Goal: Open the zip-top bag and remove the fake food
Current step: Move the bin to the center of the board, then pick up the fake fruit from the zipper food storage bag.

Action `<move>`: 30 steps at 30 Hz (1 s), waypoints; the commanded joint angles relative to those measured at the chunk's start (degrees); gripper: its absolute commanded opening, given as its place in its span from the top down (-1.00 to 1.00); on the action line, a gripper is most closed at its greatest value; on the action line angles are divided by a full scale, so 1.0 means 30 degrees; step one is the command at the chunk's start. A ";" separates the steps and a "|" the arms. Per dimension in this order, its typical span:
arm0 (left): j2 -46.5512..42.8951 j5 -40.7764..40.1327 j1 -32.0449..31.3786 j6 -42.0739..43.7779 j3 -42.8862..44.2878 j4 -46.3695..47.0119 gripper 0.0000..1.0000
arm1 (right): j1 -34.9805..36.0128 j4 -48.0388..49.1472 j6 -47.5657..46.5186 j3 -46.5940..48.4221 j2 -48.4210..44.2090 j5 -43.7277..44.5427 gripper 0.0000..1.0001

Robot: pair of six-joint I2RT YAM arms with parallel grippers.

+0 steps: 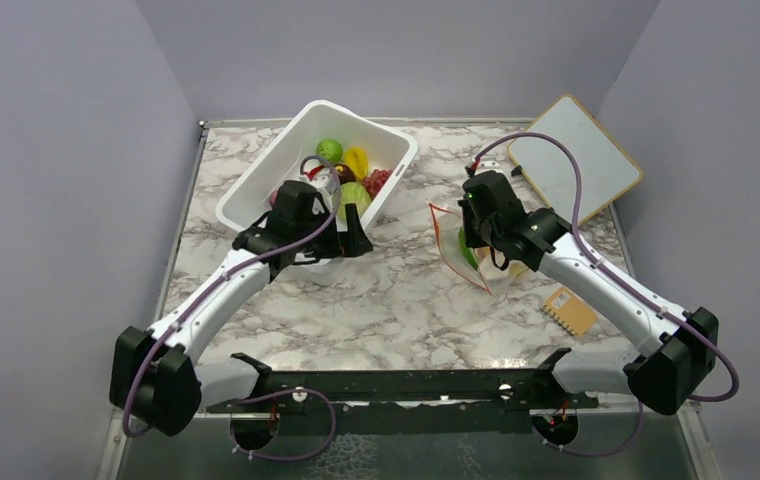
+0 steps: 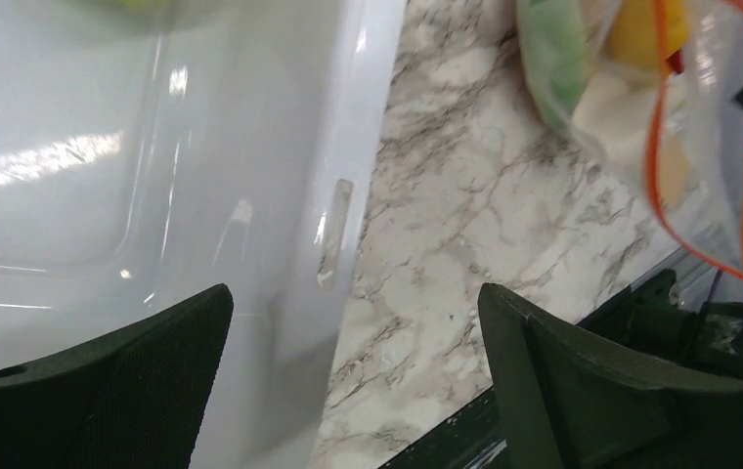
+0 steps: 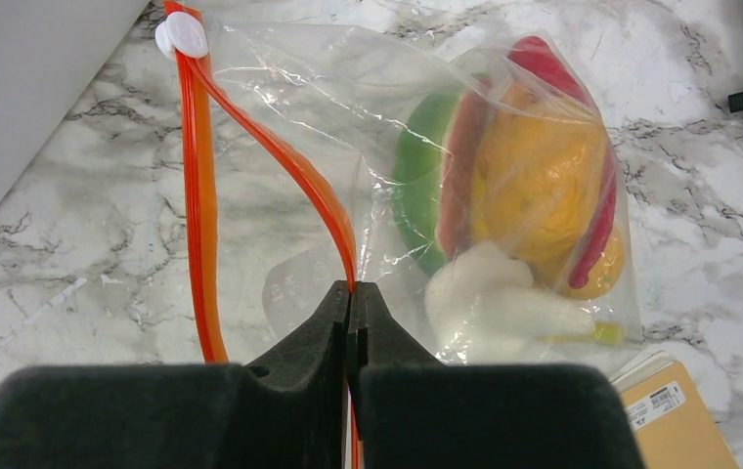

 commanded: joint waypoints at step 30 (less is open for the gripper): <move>0.5975 -0.5175 -0.8691 -1.2026 0.3738 0.9889 0.19 | 0.0129 0.1871 0.2730 -0.0211 -0.2168 -0.0554 0.98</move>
